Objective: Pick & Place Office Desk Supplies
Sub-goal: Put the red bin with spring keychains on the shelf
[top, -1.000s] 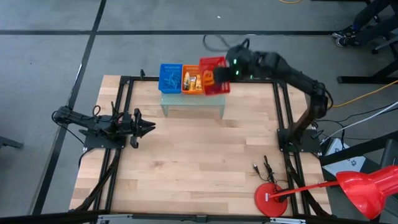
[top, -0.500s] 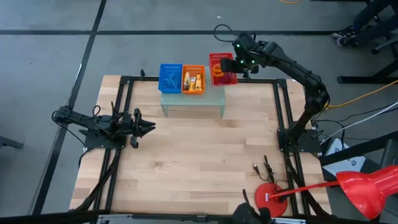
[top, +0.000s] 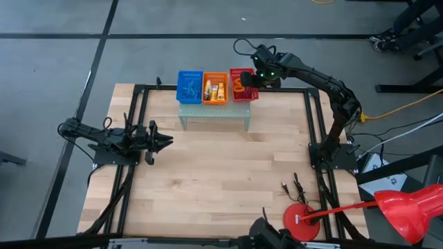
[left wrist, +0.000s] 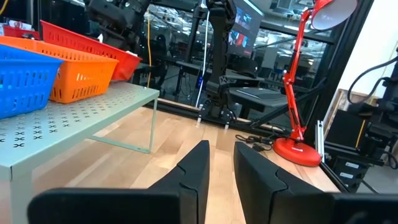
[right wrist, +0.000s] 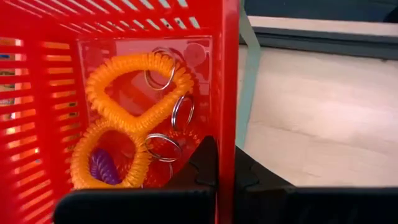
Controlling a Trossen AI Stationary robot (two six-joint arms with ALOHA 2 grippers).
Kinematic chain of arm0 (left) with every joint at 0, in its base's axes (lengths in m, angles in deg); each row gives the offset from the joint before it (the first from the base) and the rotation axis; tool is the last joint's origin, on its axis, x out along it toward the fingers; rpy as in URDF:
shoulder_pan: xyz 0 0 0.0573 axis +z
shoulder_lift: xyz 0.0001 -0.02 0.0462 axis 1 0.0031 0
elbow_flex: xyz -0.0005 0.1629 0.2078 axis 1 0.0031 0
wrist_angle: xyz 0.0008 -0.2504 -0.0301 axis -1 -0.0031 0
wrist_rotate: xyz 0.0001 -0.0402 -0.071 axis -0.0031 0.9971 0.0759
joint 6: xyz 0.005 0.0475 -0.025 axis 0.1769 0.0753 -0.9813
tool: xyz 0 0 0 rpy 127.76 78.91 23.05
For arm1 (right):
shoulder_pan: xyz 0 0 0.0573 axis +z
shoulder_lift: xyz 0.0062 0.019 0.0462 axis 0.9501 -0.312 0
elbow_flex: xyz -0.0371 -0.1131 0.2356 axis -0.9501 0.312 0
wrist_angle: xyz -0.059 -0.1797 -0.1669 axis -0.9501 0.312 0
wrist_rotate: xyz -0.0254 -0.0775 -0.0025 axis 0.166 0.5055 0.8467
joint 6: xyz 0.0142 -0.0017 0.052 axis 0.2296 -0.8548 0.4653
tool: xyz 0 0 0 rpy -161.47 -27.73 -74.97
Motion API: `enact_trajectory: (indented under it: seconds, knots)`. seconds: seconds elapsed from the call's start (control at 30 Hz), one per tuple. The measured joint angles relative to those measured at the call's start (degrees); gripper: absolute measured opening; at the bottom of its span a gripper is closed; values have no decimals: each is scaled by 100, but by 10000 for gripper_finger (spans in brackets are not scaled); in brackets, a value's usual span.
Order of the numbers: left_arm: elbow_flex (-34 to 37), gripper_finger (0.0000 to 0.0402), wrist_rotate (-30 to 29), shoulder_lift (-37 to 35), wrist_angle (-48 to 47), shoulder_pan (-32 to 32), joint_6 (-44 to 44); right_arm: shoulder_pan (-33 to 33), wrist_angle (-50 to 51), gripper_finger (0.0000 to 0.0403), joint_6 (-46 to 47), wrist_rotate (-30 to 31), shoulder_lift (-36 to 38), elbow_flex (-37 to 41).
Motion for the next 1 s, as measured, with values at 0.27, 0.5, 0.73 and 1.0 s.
enact_trajectory:
  seconds: [0.27,0.5,0.73,1.0]
  knots:
    - [0,71,0,0,-2,0,0,-24,-3,0,418,-76,-4,0]
    - [0,67,0,0,-2,0,0,-4,23,0,950,60,-4,0]
    - [0,72,0,0,-2,0,0,113,64,0,1150,79,-4,0]
    - [-1,72,0,0,-2,0,0,227,71,0,1309,115,-4,0]
